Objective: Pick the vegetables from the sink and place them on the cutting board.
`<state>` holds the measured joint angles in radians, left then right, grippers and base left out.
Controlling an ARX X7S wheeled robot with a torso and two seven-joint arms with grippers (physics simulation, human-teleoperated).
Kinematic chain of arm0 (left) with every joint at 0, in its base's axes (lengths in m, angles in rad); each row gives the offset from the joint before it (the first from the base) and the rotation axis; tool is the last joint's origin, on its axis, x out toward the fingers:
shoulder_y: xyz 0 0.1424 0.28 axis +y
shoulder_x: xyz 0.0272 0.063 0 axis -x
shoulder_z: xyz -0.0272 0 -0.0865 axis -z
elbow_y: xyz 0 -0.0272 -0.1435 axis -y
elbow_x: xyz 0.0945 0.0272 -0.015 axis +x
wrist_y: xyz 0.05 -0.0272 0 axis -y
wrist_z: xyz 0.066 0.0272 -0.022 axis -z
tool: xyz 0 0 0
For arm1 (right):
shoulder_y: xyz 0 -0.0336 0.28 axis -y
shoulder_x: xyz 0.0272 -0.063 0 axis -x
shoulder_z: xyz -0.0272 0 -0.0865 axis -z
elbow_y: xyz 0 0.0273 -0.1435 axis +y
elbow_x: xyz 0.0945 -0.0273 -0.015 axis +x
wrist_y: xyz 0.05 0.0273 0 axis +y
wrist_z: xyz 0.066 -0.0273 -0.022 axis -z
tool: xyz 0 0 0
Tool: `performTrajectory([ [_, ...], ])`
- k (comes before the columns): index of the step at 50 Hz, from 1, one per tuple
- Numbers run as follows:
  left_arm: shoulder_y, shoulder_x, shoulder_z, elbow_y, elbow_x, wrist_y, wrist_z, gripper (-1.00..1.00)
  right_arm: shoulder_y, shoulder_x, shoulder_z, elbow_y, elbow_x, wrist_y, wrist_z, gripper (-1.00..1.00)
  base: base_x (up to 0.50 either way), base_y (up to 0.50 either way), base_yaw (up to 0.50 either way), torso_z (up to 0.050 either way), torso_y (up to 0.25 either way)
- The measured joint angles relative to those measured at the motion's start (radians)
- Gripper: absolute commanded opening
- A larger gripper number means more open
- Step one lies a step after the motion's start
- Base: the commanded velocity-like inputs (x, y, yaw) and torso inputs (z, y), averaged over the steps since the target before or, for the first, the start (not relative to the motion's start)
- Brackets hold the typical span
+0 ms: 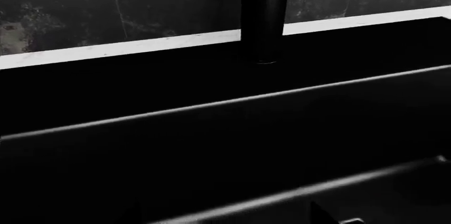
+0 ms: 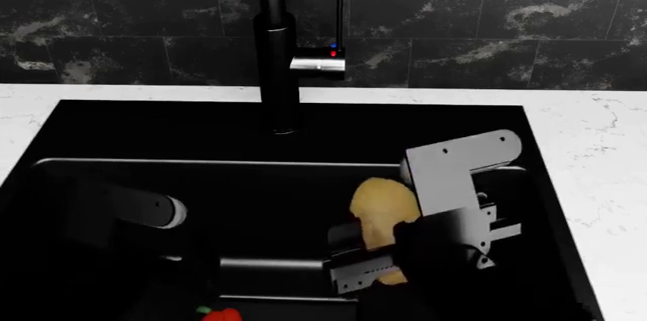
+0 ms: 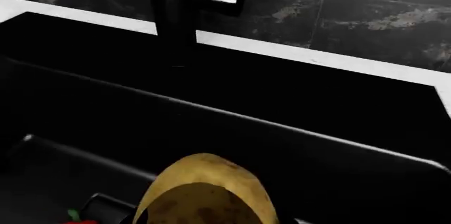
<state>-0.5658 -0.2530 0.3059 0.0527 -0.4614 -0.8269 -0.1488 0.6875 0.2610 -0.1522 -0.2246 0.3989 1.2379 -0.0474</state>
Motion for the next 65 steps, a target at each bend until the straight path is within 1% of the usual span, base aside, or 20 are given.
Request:
performTrajectory([
  [10,-0.005,0.007,0.041,-0.047,0.007,0.007,0.013,1.0,0.033,-0.002,0.096,-0.214,0.05,0.138,0.036,-1.0,0.0,0.0,0.0,0.0,0.0],
  [23,-0.015,0.027,0.085,-0.175,0.03,0.053,0.039,1.0,0.052,-0.004,0.165,-0.333,0.081,0.213,0.063,-1.0,0.0,0.0,0.0,0.0,0.0],
  [40,-0.025,0.058,0.12,-0.322,0.046,0.084,0.062,1.0,0.017,-0.01,0.182,-0.358,0.104,0.217,0.074,-1.0,0.0,0.0,0.0,0.0,0.0],
  [59,-0.04,0.064,0.146,-0.383,0.06,0.104,0.089,1.0,-0.039,-0.01,0.179,-0.309,0.119,0.169,0.08,-1.0,0.06,0.0,-0.02,0.0,0.0],
  [65,-0.058,0.074,0.173,-0.457,0.071,0.139,0.108,1.0,-0.048,-0.011,0.173,-0.297,0.124,0.161,0.082,-1.0,0.08,0.0,-0.04,0.0,0.0],
])
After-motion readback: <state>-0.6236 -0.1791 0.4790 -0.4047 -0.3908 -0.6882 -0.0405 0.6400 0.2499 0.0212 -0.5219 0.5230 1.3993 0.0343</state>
